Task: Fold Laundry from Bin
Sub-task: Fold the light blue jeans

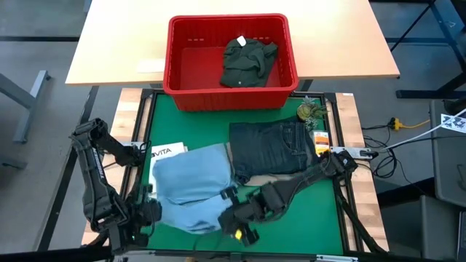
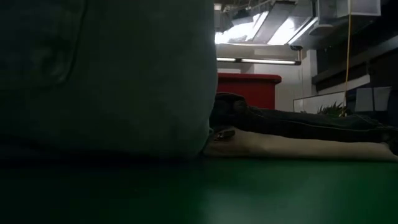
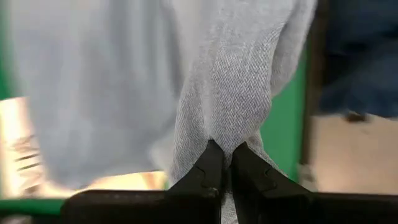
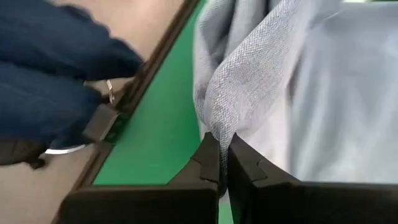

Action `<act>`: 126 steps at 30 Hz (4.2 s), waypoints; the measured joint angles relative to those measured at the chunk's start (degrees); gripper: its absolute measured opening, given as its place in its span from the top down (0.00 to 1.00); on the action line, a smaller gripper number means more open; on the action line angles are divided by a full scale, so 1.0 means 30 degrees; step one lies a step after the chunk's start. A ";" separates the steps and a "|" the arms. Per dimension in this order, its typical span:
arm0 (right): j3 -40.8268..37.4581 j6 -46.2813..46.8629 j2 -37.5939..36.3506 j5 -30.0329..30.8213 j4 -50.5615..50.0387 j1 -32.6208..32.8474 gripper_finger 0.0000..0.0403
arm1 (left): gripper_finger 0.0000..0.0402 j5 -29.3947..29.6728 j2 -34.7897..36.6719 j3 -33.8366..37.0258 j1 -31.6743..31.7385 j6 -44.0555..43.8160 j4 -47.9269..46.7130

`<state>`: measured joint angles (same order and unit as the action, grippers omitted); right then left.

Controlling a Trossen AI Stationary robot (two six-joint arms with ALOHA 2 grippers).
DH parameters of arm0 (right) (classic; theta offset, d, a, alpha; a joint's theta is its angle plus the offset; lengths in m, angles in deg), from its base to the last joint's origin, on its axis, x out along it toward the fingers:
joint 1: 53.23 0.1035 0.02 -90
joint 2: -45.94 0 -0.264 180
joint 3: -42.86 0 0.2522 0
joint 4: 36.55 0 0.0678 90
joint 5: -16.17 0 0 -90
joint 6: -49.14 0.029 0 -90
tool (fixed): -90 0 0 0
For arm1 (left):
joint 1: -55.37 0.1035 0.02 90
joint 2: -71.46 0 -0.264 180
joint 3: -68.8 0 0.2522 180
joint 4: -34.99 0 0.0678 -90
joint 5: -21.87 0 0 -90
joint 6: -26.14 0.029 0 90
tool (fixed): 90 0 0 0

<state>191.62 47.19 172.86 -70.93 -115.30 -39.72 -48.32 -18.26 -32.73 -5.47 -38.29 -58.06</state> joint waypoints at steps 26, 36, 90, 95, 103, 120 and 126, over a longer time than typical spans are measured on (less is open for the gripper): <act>-0.0532 -0.2391 0.0214 -0.2905 0.0294 -1.0304 0.99 | 0.98 0.2762 0.3967 0.8443 0.5749 -0.4146 -0.3636; -0.0532 -0.4899 0.2426 -0.3689 0.0791 -1.2184 0.99 | 0.96 0.2541 0.4193 1.2404 0.8185 -0.4488 -0.1588; -0.0007 -0.6944 0.3075 0.1928 -0.1447 -1.1100 0.48 | 0.56 -0.0448 0.5533 1.0515 1.2243 -0.6012 0.0637; -0.0015 -0.6947 0.3075 -0.0058 -0.0776 -1.0328 0.48 | 0.56 -0.0196 0.5533 1.2693 1.2871 -0.8634 0.1090; -0.1814 -0.6959 0.3090 -0.0199 0.2350 -0.9673 0.48 | 0.56 -0.0071 0.5515 1.5546 1.4099 -1.0463 0.1443; -0.6135 -0.6908 0.3061 0.1353 0.3939 -0.9636 0.48 | 0.56 0.2030 0.5518 1.5722 1.6506 -1.1874 0.2160; -0.6156 -0.6915 0.3061 0.1000 0.3775 -0.9615 0.48 | 0.56 0.4071 0.5518 1.5737 1.8043 -1.1867 0.2033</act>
<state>173.15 26.44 182.04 -67.93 -103.97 -68.56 -36.10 -1.70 14.48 48.66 -73.89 -51.96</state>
